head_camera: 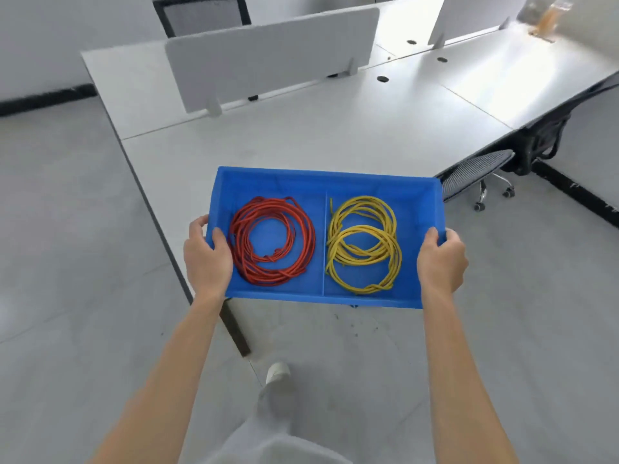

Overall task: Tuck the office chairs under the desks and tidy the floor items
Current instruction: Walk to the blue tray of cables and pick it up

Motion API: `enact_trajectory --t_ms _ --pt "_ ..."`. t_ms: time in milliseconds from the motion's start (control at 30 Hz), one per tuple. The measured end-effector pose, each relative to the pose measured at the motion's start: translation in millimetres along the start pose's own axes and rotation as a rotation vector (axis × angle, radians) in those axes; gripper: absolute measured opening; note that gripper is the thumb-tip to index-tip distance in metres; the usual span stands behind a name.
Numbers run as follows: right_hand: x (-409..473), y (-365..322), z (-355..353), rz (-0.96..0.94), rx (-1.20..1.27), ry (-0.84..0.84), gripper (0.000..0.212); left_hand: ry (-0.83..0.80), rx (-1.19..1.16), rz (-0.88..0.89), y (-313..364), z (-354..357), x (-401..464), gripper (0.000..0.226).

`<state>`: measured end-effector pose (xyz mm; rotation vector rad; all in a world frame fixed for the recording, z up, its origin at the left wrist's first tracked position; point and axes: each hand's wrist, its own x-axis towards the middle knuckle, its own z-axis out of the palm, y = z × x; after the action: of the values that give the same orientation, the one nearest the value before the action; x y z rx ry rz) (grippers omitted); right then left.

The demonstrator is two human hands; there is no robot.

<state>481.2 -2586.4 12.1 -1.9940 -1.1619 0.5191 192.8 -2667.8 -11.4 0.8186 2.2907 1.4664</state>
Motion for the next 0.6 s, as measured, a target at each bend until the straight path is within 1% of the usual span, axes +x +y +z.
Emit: enact_trajectory --t_ms 167,267,467,600 --pt "33 -55 77 -0.050 -0.004 -0.120 0.024 0.052 0.027 -0.082 -3 7 75 0.032" --pt "53 -82 118 -0.089 -0.052 -0.190 0.027 0.084 0.039 -0.165 -7 15 108 0.032" --pt "108 -134 214 -0.192 -0.101 -0.401 0.031 0.174 0.055 -0.311 -25 40 164 0.034" --pt "145 -175 276 -0.265 -0.125 -0.532 0.036 0.278 0.055 -0.390 -23 63 201 0.035"
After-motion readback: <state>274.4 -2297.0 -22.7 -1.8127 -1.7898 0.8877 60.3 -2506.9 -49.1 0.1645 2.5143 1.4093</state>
